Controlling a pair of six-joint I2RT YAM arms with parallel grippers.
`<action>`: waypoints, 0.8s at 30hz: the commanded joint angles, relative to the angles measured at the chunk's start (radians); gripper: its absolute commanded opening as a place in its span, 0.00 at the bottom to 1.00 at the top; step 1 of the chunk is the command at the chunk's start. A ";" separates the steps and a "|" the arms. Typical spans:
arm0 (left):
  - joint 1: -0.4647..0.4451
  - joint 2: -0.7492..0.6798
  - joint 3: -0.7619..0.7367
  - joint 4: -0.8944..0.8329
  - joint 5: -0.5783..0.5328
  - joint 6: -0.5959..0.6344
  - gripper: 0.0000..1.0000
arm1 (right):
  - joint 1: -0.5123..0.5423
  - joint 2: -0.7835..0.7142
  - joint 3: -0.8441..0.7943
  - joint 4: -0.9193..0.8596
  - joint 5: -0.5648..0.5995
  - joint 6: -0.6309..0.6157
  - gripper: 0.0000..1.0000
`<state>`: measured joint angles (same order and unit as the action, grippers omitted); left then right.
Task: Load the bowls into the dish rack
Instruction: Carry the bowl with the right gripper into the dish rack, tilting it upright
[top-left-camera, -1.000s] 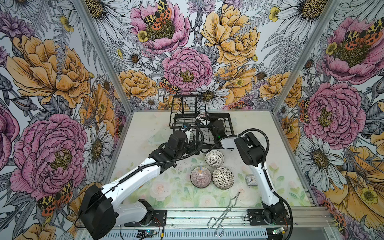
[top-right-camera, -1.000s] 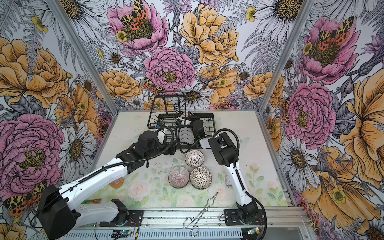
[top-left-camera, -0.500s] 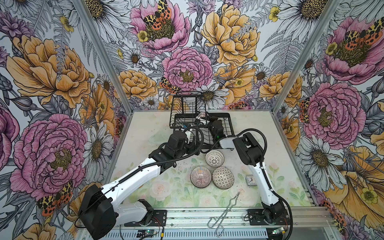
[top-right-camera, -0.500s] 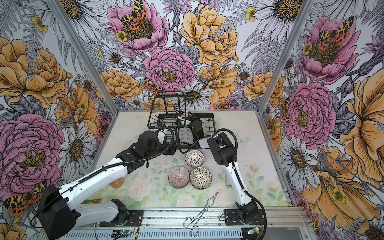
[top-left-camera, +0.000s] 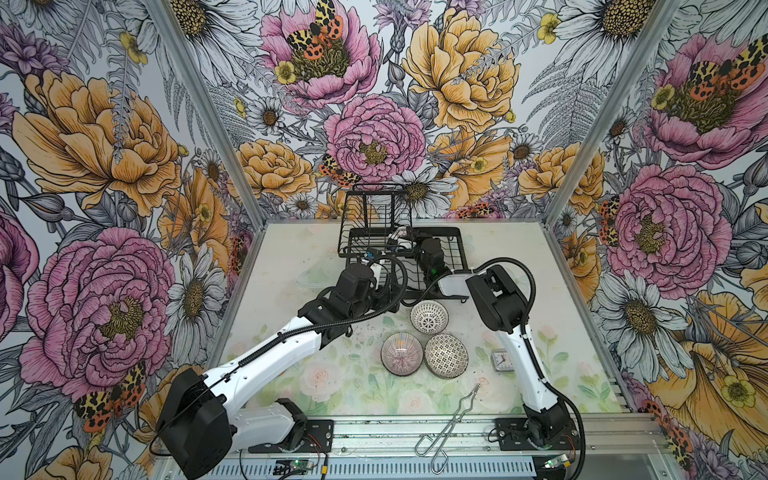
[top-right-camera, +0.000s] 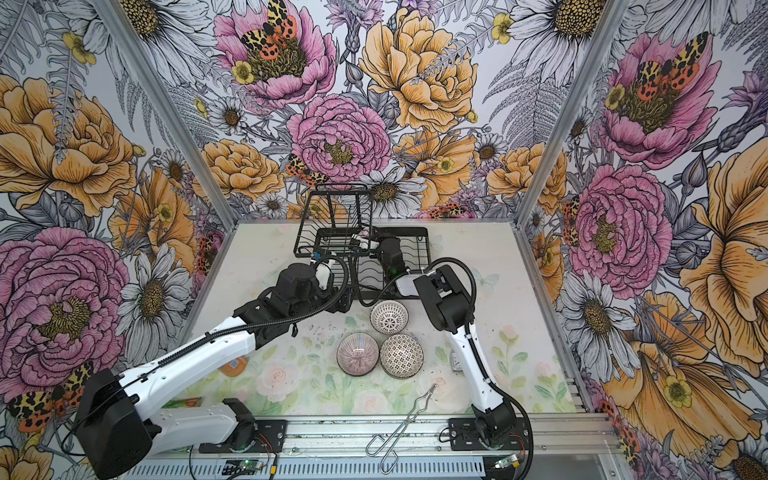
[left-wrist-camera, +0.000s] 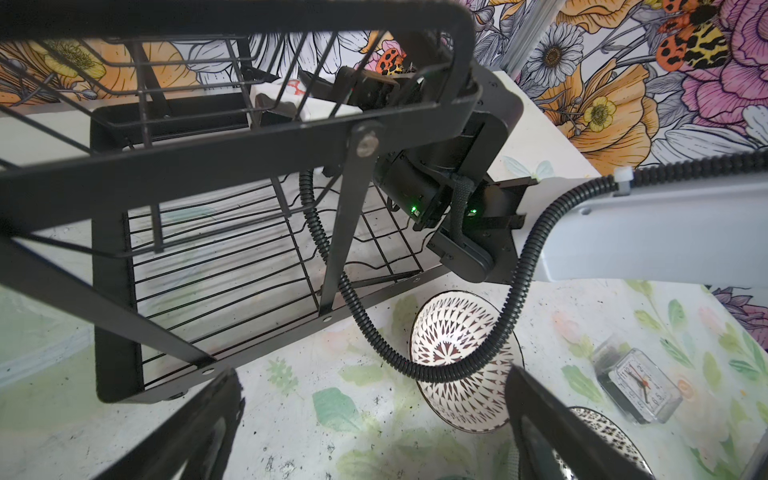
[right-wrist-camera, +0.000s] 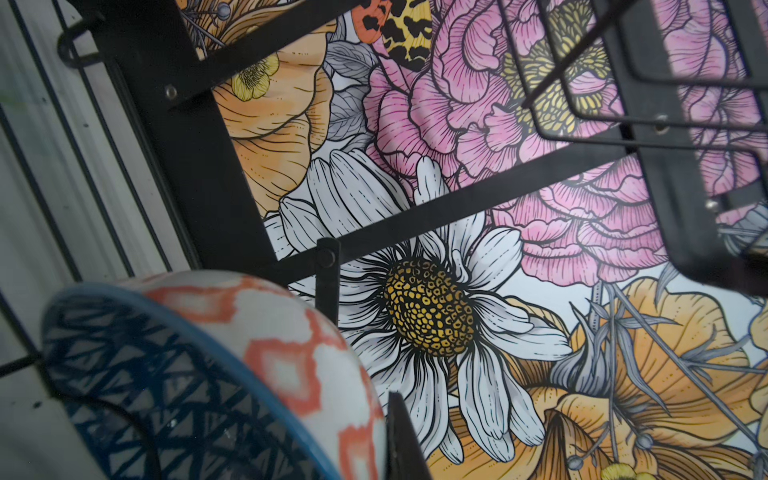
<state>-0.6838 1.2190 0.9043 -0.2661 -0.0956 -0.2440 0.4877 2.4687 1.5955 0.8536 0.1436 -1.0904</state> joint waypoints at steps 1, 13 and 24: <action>0.006 -0.005 -0.013 0.001 0.016 -0.011 0.99 | 0.004 -0.027 0.007 -0.098 0.014 0.025 0.00; 0.006 -0.002 -0.015 0.001 0.012 -0.014 0.99 | -0.003 -0.052 0.007 -0.115 0.026 0.038 0.08; 0.010 -0.007 -0.022 0.005 0.000 -0.013 0.99 | -0.006 -0.078 -0.002 -0.110 0.036 0.041 0.23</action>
<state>-0.6838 1.2190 0.8959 -0.2661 -0.0956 -0.2470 0.4767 2.4481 1.6009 0.7582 0.1642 -1.0660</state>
